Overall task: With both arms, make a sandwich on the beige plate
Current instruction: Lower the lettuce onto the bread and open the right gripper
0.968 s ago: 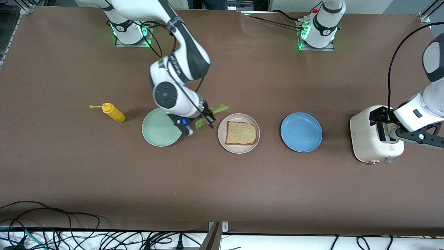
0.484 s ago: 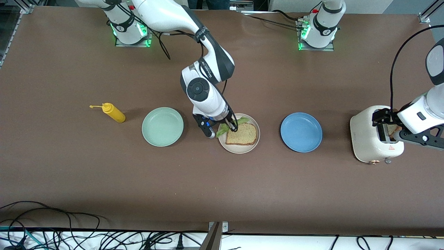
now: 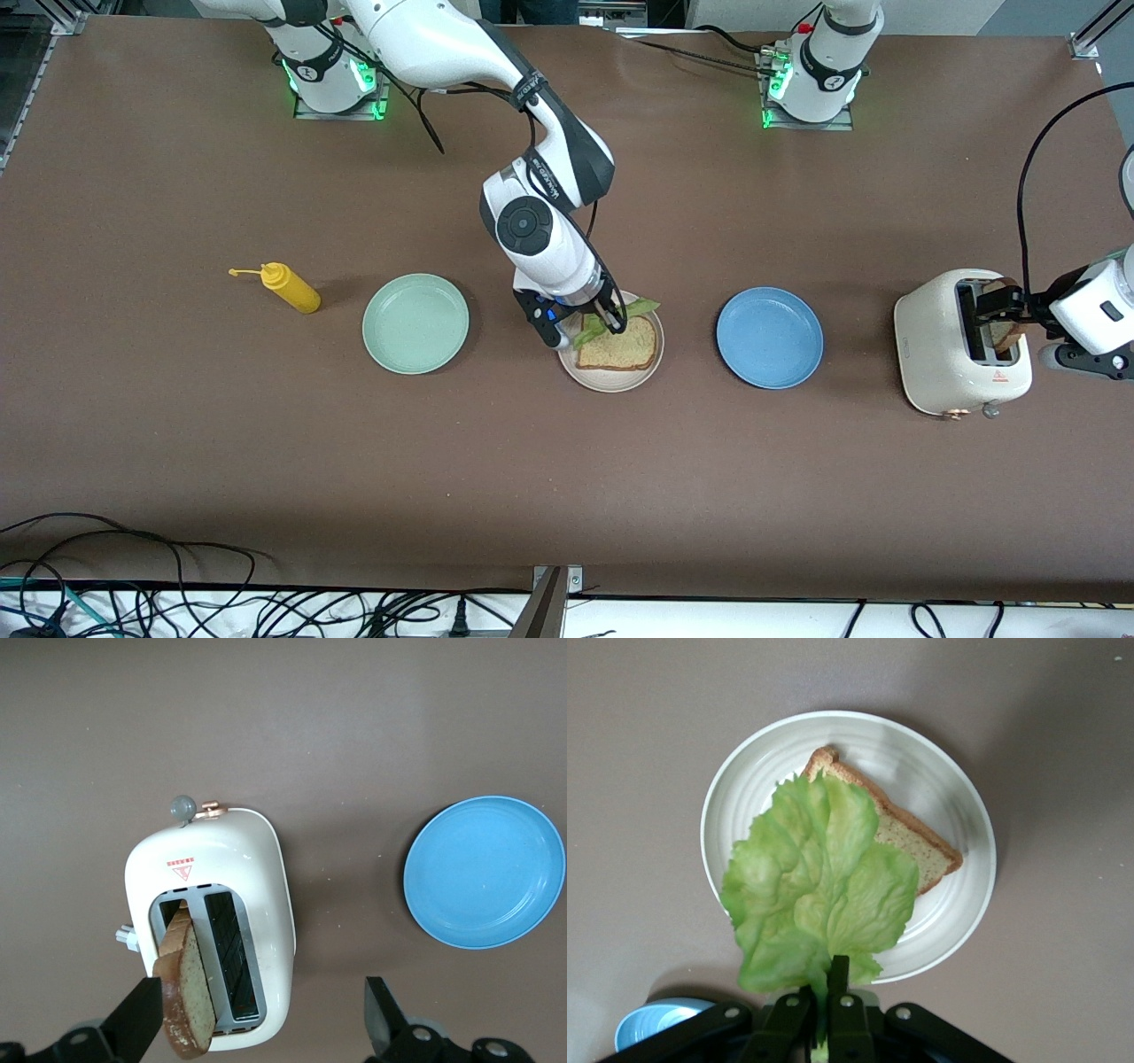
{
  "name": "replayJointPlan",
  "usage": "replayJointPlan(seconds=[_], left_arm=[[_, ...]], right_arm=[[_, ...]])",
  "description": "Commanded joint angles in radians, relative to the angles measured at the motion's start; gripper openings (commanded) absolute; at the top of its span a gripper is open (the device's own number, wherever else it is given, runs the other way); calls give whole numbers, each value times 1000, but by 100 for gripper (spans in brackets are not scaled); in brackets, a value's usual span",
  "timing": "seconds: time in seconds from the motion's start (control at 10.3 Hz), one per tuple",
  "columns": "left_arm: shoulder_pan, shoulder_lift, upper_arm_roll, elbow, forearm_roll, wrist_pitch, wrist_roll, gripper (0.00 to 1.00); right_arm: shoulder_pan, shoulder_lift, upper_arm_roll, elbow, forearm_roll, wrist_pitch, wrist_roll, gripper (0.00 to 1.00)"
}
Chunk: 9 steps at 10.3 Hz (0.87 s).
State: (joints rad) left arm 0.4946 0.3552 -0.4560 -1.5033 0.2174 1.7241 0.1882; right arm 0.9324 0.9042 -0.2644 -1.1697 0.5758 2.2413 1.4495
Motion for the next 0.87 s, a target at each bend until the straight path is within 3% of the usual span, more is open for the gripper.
replayJointPlan(seconds=[0.0,0.19,0.77], left_arm=[[5,-4,-10,-5,34,-3,13,100],[7,4,-10,-5,31,-3,13,100],[7,5,-10,-5,31,-3,13,100]], right_arm=[[-6,53,2,42,-19,35,-6,0],[-10,56,4,41,-82,40,-14,0],[-12,47,5,42,-70,-14,0,0]])
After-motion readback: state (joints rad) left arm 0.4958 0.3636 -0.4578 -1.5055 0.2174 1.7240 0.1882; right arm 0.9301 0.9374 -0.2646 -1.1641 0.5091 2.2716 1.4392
